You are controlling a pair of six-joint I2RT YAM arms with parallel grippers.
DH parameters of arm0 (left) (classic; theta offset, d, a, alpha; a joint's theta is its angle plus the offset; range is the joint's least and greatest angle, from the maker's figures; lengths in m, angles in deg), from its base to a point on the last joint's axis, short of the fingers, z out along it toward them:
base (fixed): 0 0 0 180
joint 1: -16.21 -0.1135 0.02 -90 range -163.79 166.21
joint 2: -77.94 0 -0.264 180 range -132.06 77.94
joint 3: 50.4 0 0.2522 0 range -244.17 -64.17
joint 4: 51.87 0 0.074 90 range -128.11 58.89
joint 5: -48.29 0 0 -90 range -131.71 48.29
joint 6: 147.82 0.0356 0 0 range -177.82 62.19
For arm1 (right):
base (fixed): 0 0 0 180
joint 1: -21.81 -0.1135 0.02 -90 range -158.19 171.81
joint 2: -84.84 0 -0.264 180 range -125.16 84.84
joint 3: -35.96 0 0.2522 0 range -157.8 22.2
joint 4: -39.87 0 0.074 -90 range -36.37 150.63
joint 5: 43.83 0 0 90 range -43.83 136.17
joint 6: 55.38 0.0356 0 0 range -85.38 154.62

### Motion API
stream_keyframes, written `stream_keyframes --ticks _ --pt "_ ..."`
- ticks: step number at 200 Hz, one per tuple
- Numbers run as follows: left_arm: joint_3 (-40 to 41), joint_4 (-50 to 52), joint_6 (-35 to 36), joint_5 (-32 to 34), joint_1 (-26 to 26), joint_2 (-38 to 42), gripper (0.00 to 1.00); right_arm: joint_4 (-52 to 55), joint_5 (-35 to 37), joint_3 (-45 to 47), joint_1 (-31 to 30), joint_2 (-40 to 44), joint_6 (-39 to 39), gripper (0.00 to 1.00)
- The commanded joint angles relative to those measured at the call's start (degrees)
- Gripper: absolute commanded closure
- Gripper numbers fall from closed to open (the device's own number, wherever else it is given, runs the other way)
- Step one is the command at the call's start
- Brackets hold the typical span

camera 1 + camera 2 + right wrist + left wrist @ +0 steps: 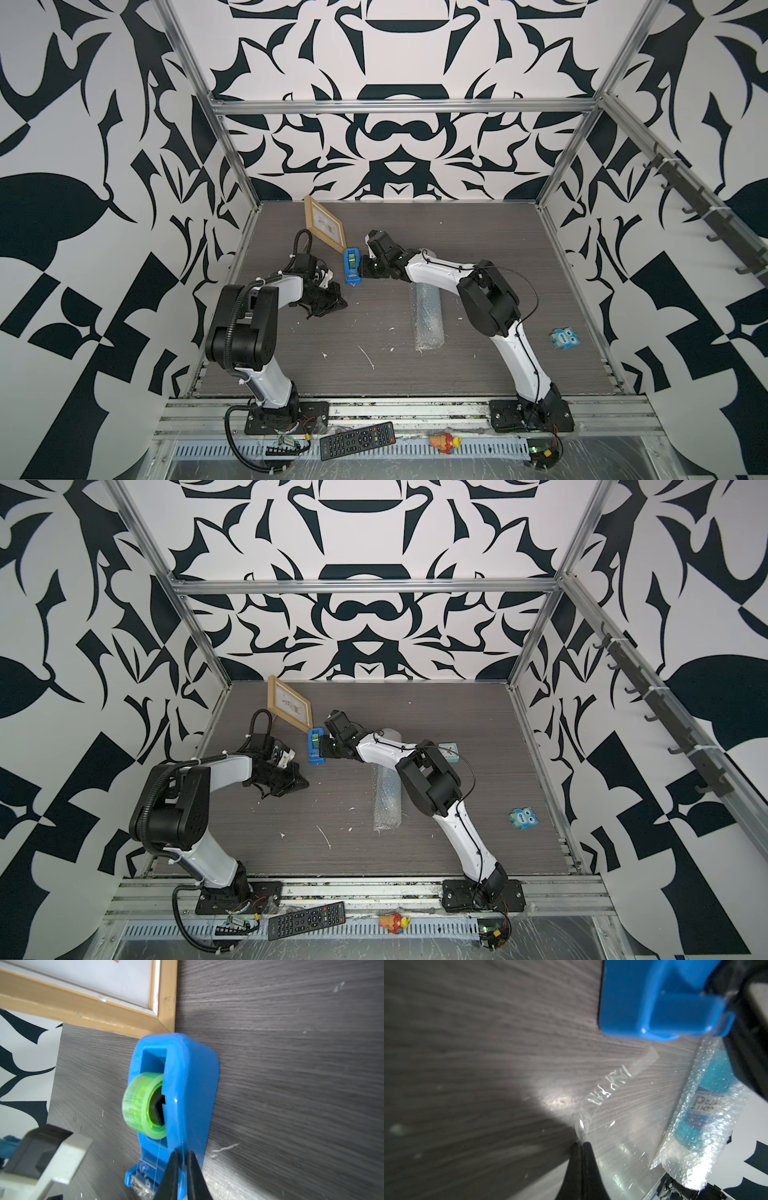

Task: Wrap wine bottles in bubble wrap
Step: Tear off the tape using the Tape Cutter.

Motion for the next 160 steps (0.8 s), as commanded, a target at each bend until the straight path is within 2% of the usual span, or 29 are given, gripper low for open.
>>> stream_keyframes --ticks 1,51,95,131,160 --pt "2.71 7.4 1.04 4.79 0.22 1.21 1.0 4.55 2.71 2.12 0.2 -3.68 -0.54 0.88" --pt "0.51 11.01 7.22 4.91 0.22 8.9 1.0 2.77 3.2 4.51 0.23 0.6 -1.79 0.87" --pt "-7.9 20.01 15.71 2.21 0.88 16.08 1.0 3.02 6.76 7.14 0.56 11.71 -6.58 0.76" --pt "-17.37 28.5 24.33 5.38 6.7 19.59 1.0 4.12 8.48 11.41 1.12 23.4 -11.81 0.63" --pt "-22.81 31.99 29.93 7.35 12.58 22.49 1.0 3.89 8.22 19.91 3.49 35.77 -15.2 0.56"
